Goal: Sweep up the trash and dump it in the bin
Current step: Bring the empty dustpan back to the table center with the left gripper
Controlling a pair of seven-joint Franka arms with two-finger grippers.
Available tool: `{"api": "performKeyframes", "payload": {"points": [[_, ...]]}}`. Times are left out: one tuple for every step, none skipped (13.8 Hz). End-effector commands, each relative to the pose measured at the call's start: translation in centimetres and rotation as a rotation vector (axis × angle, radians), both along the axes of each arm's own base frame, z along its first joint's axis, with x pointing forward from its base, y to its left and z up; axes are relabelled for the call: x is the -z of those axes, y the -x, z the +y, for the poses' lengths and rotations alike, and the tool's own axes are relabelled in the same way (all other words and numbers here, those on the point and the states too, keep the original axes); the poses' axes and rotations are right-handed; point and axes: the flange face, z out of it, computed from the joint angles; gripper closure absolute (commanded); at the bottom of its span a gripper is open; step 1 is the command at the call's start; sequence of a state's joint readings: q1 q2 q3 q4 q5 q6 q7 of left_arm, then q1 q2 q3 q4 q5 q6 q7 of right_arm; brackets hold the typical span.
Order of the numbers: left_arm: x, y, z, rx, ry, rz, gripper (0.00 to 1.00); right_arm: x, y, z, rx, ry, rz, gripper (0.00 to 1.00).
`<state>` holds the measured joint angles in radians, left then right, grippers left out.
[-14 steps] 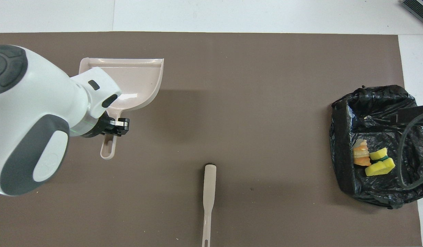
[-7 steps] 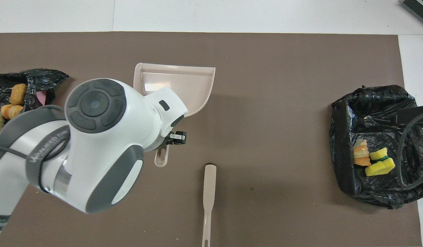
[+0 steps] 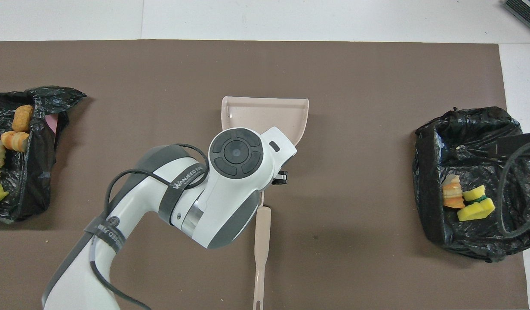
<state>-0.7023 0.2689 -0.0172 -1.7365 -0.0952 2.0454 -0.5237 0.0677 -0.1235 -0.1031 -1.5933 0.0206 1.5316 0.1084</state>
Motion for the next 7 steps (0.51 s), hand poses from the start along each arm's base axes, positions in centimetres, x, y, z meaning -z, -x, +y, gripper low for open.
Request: {"api": "performKeyframes", "payload": {"points": [[0.5, 0.0, -0.6, -0.024, 0.022, -0.001, 1.00, 0.1, 0.8, -0.2, -0.014, -0.017, 0.005, 0.00], [1.4, -0.2, -0.8, -0.025, 0.018, 0.002, 1.00, 0.0, 0.7, -0.2, -0.014, -0.017, 0.001, 0.00], [2.2, -0.1, -1.0, -0.024, 0.019, 0.001, 1.00, 0.0, 0.7, -0.2, -0.014, -0.017, 0.001, 0.00], [2.4, -0.2, -0.9, -0.026, 0.018, 0.001, 1.00, 0.0, 0.7, -0.2, -0.014, -0.017, 0.001, 0.00], [2.9, 0.0, -1.4, -0.021, 0.018, 0.001, 1.00, 0.0, 0.7, -0.2, -0.014, -0.017, 0.001, 0.00], [4.9, 0.2, -2.2, -0.018, 0.009, 0.010, 1.00, 0.0, 0.8, -0.2, -0.015, -0.017, 0.001, 0.00], [5.8, 0.1, -2.6, -0.038, 0.012, 0.005, 1.00, 0.0, 0.8, -0.2, -0.015, -0.017, 0.001, 0.00]]}}
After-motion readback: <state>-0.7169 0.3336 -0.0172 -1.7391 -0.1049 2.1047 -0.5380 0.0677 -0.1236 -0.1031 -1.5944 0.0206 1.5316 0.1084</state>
